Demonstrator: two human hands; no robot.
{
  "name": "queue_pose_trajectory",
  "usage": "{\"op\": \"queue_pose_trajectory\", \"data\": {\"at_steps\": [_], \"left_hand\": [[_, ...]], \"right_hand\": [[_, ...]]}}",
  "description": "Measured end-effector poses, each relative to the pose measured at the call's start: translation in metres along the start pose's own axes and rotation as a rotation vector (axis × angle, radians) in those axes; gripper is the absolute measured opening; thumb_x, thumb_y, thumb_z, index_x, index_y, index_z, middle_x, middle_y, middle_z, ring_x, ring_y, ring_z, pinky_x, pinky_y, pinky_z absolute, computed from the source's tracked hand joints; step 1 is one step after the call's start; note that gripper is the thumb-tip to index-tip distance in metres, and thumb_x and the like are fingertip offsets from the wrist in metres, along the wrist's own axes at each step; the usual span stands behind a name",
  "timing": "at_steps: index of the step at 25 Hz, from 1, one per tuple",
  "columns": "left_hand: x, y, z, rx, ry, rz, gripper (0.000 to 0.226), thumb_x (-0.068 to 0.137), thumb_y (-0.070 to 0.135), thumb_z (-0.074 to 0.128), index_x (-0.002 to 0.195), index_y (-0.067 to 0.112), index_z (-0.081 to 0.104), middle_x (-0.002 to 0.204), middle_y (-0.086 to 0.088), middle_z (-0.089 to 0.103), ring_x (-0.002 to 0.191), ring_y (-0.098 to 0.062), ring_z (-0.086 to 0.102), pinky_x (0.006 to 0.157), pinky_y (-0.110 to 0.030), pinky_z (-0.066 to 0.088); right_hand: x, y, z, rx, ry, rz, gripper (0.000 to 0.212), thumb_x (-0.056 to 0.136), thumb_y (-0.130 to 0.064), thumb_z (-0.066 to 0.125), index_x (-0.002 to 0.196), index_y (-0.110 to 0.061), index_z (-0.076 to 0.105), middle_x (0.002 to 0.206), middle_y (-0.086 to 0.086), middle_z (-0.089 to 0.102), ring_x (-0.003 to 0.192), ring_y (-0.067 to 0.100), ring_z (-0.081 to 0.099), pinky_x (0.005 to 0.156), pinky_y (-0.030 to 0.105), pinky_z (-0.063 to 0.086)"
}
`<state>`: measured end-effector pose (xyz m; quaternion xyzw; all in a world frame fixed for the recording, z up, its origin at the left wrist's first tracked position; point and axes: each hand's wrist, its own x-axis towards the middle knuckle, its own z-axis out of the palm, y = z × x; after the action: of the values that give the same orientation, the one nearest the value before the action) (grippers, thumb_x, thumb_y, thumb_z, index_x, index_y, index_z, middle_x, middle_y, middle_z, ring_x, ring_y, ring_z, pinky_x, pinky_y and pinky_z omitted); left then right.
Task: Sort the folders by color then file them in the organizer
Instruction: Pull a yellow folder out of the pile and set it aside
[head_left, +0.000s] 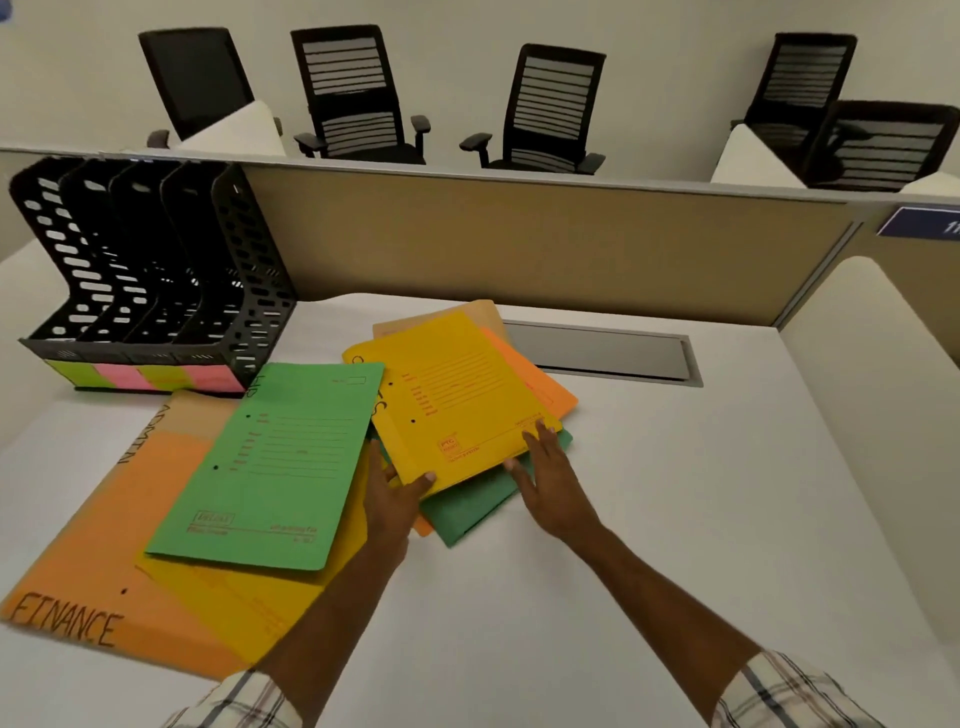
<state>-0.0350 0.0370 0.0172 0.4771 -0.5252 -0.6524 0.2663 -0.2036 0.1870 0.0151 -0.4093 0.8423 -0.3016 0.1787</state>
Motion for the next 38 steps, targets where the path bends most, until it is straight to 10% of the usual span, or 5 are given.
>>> {"op": "queue_pose_trajectory", "data": {"at_steps": [12, 19, 27, 33, 38], "left_hand": [[-0.057, -0.038, -0.018, -0.183, -0.361, -0.195, 0.083, 0.074, 0.013, 0.081, 0.141, 0.046, 0.044, 0.125, 0.002, 0.074, 0.114, -0.022, 0.071, 0.084, -0.035, 0.061], [-0.063, -0.037, 0.034, -0.128, -0.43, -0.352, 0.047, 0.082, 0.01, 0.078, 0.128, 0.005, 0.066, 0.113, -0.007, 0.077, 0.096, -0.018, 0.076, 0.075, -0.024, 0.062], [-0.112, -0.044, 0.115, 0.198, -0.841, -0.386, 0.057, 0.07, 0.026, 0.089, 0.122, 0.013, 0.069, 0.111, -0.006, 0.078, 0.102, -0.023, 0.076, 0.078, -0.031, 0.062], [-0.168, -0.079, 0.154, 0.446, -0.877, -0.284, 0.052, 0.073, 0.011, 0.091, 0.118, 0.005, 0.065, 0.106, -0.013, 0.073, 0.101, -0.027, 0.072, 0.081, -0.036, 0.063], [-0.186, -0.089, 0.164, 0.897, -0.867, 0.335, 0.11, 0.073, 0.048, 0.087, 0.158, 0.019, 0.024, 0.157, -0.003, 0.032, 0.141, -0.022, 0.037, 0.103, -0.041, 0.047]], "right_hand": [[-0.016, 0.075, -0.103, 0.759, -0.182, 0.525, 0.043, 0.097, -0.007, 0.061, 0.138, 0.0, 0.053, 0.133, 0.021, 0.062, 0.115, 0.037, 0.062, 0.101, 0.05, 0.05], [-0.102, 0.127, -0.151, 0.721, 0.038, 0.493, 0.04, 0.091, 0.0, 0.066, 0.13, -0.003, 0.061, 0.121, 0.019, 0.069, 0.1, 0.027, 0.069, 0.082, 0.035, 0.056], [-0.217, 0.183, -0.205, 0.693, 0.137, 0.605, 0.035, 0.09, 0.004, 0.063, 0.125, 0.0, 0.064, 0.107, 0.011, 0.074, 0.091, 0.02, 0.074, 0.069, 0.025, 0.06], [-0.274, 0.215, -0.198, 0.384, 0.147, 0.834, 0.035, 0.093, 0.002, 0.063, 0.128, 0.006, 0.059, 0.125, 0.028, 0.064, 0.111, 0.043, 0.061, 0.099, 0.052, 0.05], [-0.287, 0.212, -0.162, -0.117, 0.155, 0.835, 0.072, 0.095, -0.022, 0.066, 0.154, -0.004, 0.029, 0.158, 0.021, 0.034, 0.145, 0.036, 0.034, 0.118, 0.044, 0.028]]}}
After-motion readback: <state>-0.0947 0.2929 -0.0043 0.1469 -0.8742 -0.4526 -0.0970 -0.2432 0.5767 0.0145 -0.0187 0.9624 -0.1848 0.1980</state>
